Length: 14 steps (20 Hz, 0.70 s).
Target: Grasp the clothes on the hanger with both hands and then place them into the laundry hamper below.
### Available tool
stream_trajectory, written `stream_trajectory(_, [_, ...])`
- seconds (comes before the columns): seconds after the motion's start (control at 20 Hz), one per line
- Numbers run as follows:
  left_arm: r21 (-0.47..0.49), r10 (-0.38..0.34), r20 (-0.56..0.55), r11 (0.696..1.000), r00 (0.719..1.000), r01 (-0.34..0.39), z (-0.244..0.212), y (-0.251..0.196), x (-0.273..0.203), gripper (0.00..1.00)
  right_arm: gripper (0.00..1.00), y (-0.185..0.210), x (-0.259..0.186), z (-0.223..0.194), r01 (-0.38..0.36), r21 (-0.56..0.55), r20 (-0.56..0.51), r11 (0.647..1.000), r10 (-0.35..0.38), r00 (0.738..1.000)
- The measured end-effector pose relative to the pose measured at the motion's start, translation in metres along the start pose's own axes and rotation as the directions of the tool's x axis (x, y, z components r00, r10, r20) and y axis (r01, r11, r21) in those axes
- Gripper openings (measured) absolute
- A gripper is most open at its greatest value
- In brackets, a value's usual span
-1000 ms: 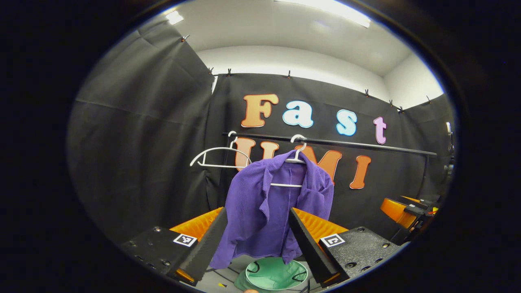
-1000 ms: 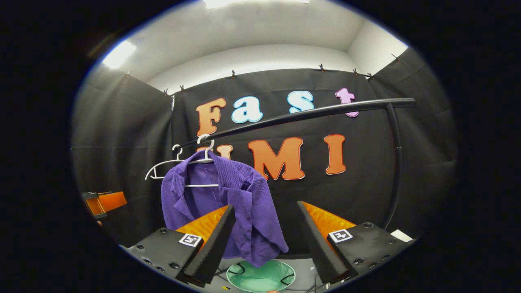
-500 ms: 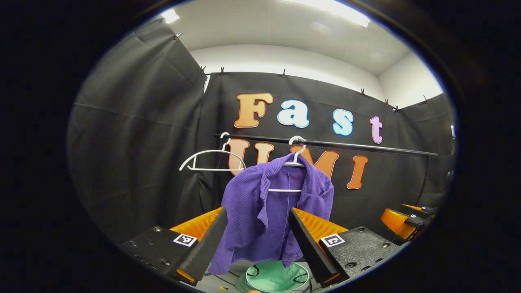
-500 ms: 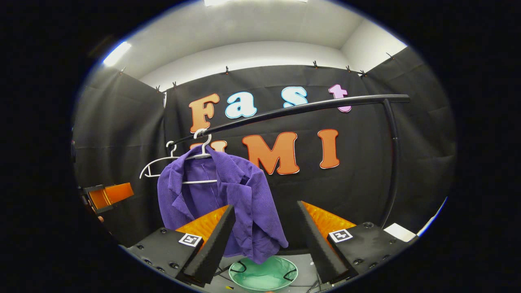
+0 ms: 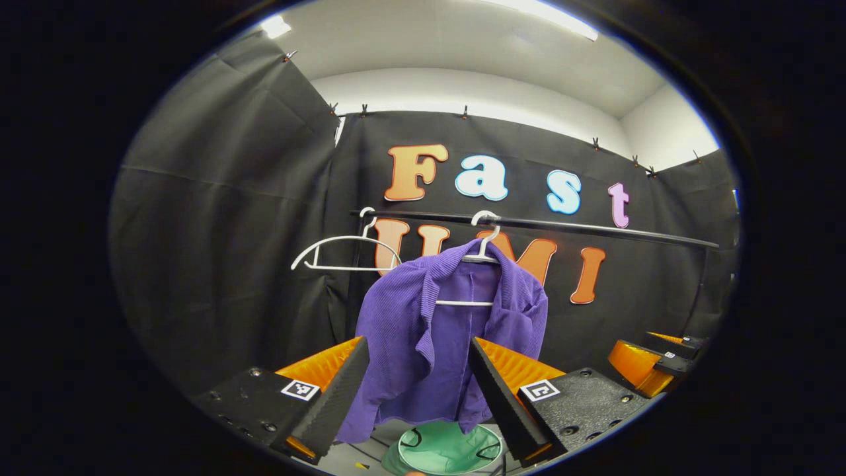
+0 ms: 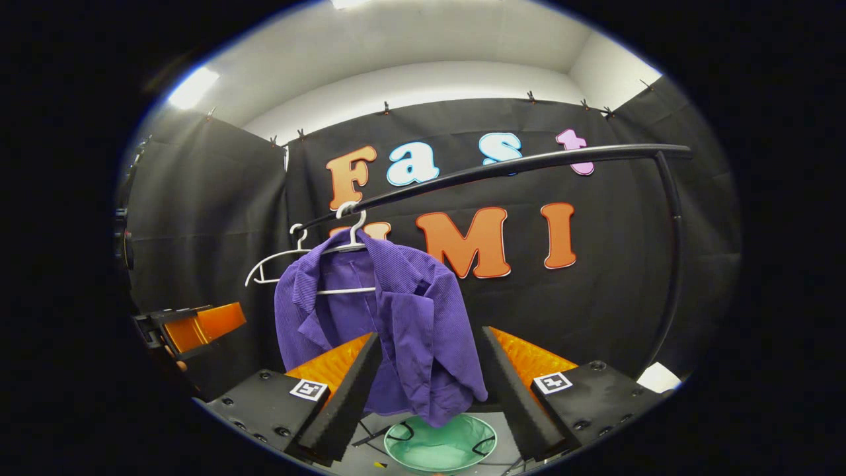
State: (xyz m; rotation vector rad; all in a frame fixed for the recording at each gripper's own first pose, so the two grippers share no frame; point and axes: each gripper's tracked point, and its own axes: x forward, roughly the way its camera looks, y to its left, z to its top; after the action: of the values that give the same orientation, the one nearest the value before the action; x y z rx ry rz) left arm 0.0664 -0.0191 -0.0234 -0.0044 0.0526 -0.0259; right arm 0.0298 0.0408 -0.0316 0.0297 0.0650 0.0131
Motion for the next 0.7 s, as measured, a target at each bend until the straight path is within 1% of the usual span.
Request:
stream_trajectory(0.05, [-0.007,0.012,0.003,1.000,1.000,-0.012,-0.002,-0.005,0.000,0.95,0.98,-0.004,0.003,-0.002,-0.017,0.001,-0.008,1.000,0.017,1.000])
stream_trajectory(0.1, [-0.014,0.022,0.006,1.000,1.000,-0.022,-0.004,-0.008,0.002,0.92,0.98,-0.009,0.008,-0.004,-0.025,0.000,-0.016,1.000,0.025,1.000])
stream_trajectory(0.15, [-0.017,0.036,0.007,0.999,0.999,-0.036,-0.007,-0.012,0.004,0.95,1.00,-0.013,0.014,-0.007,-0.036,-0.001,-0.027,0.999,0.036,0.999])
stream_trajectory(0.3, [-0.009,0.079,-0.024,0.997,0.997,-0.079,-0.023,-0.013,0.014,0.96,0.98,-0.020,0.033,-0.024,-0.048,-0.002,-0.069,0.999,0.047,0.997])
stream_trajectory(0.4, [-0.007,0.054,-0.041,0.998,0.998,-0.055,-0.032,-0.017,0.029,0.99,0.98,-0.018,0.046,-0.036,-0.038,0.015,-0.078,0.999,0.039,0.996])
stream_trajectory(0.45, [-0.001,0.035,-0.044,0.999,0.998,-0.035,-0.036,-0.017,0.038,0.96,0.98,-0.017,0.052,-0.042,-0.019,0.023,-0.076,1.000,0.021,0.997])
stream_trajectory(0.55, [0.013,0.000,-0.057,1.000,0.998,0.001,-0.047,-0.014,0.061,0.96,0.98,-0.012,0.059,-0.052,0.022,0.028,-0.082,0.999,-0.019,0.996])
stream_trajectory(0.6, [0.018,-0.017,-0.058,1.000,0.998,0.018,-0.051,-0.011,0.074,0.96,0.98,-0.008,0.063,-0.055,0.033,0.020,-0.075,0.999,-0.031,0.997])
stream_trajectory(0.65, [0.023,-0.033,-0.059,0.999,0.998,0.035,-0.056,-0.009,0.087,0.93,0.98,-0.007,0.067,-0.056,0.051,0.001,-0.065,0.999,-0.051,0.997])
stream_trajectory(0.7, [0.027,-0.049,-0.064,0.998,0.997,0.050,-0.063,-0.006,0.101,0.92,0.98,-0.007,0.072,-0.056,0.077,-0.018,-0.049,0.997,-0.078,0.996])
